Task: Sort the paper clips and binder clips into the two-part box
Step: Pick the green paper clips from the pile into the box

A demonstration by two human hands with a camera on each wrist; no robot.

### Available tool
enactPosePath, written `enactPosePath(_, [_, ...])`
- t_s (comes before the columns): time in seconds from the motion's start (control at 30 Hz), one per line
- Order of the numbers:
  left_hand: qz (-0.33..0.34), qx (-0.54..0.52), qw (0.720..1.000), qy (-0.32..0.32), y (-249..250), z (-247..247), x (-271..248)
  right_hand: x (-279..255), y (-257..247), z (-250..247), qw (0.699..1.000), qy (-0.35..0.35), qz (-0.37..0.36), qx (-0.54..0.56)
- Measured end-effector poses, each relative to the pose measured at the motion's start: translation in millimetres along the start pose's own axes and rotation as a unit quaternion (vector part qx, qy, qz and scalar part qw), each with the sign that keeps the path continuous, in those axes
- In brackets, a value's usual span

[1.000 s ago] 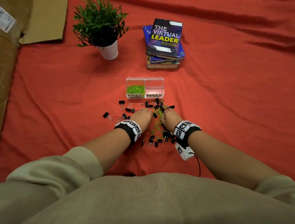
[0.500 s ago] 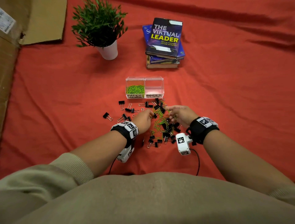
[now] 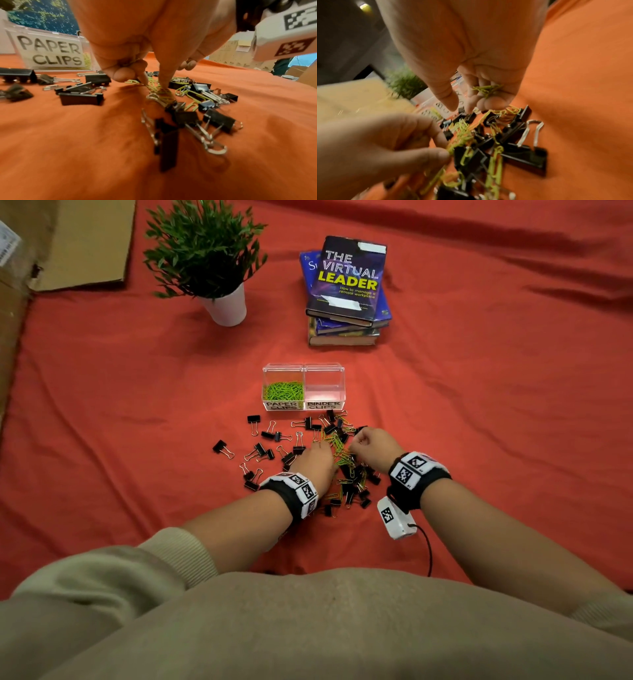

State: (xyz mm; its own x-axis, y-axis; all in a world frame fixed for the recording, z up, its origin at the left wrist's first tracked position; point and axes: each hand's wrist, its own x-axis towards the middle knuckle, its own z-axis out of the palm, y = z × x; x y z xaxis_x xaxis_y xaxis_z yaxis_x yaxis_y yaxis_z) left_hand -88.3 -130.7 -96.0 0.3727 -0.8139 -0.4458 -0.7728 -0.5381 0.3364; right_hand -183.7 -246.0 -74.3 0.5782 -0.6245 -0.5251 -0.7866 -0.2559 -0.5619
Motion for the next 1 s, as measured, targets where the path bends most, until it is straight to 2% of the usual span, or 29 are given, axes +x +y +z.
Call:
enactPosePath(0.17, [0.015, 0.051, 0.998, -0.016, -8.9, -2.7, 1.0, -1.9, -1.6, 13.0, 0.979, -0.030, -0.084, -0.183])
enactPosePath(0.27, [0.022, 0.066, 0.997, -0.025, -11.9, -5.4, 0.2, -3.1, -5.5, 18.3, 0.973, -0.039, -0.100, -0.203])
enactPosePath(0.43, [0.000, 0.038, 0.998, -0.045, -15.8, -13.4, 0.0, -5.0, -12.3, 23.7, 0.982, -0.051, -0.059, -0.171])
enactPosePath(0.6, [0.020, 0.042, 0.998, -0.041, -28.6, -16.0, -1.6, -2.3, -9.1, 14.7, 0.998, -0.041, -0.008, -0.045])
enactPosePath(0.7, [0.025, 0.020, 0.999, -0.037, -32.8, -18.0, -3.1, -4.8, -7.0, 0.2, 0.996, -0.055, 0.013, 0.074])
enactPosePath(0.83, [0.046, -0.010, 0.999, -0.021, -37.9, -21.7, -8.2, -3.5, -4.9, -9.8, 0.958, -0.105, 0.029, 0.264])
enactPosePath(1.0, [0.013, 0.008, 1.000, -0.020, -49.0, -21.3, -13.1, -4.2, -9.4, -5.3, 0.896, -0.119, 0.076, 0.421])
